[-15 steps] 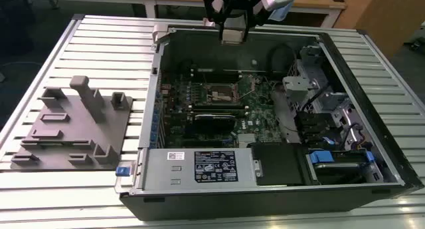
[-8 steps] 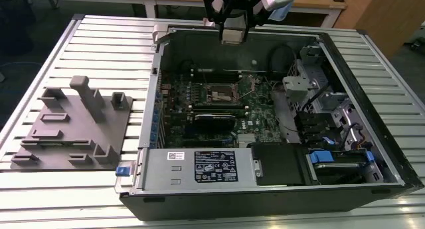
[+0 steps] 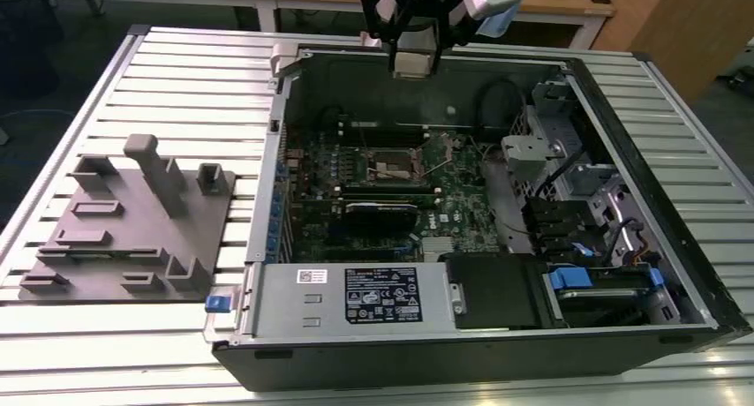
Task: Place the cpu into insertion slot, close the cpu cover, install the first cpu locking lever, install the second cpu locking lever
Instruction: 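Place the cpu into insertion slot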
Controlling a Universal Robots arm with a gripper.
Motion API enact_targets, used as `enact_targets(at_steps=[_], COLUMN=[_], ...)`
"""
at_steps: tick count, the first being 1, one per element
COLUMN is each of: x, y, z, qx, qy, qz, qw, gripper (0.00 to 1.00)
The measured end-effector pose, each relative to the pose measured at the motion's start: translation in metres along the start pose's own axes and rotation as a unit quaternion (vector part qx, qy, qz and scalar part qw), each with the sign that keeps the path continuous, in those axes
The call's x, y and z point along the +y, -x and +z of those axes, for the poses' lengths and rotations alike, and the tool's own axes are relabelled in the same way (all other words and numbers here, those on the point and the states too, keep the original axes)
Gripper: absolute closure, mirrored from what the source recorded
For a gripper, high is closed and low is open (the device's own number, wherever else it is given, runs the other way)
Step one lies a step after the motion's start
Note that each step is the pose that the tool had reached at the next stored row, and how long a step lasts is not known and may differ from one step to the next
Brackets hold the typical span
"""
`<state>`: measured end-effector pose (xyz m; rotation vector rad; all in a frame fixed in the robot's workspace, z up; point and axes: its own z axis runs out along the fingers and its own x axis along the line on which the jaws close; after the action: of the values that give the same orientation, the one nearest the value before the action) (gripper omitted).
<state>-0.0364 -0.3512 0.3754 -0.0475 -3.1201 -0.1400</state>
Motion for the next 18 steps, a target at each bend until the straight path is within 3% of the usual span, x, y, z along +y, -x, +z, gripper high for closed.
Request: enact_targets(at_steps=[5,9,18], x=[0.0,-0.0001,-0.0001], y=[0.0,0.0,0.0], z=[0.0003,0.0007,0.0007], qx=[-0.0021,-0.0046,-0.0048], qy=[-0.0004,-0.0004,-0.0003], qz=[0.023,0.051,0.053], qw=[0.99973,0.99866,0.99858], gripper=[0.46,0.46,0.46])
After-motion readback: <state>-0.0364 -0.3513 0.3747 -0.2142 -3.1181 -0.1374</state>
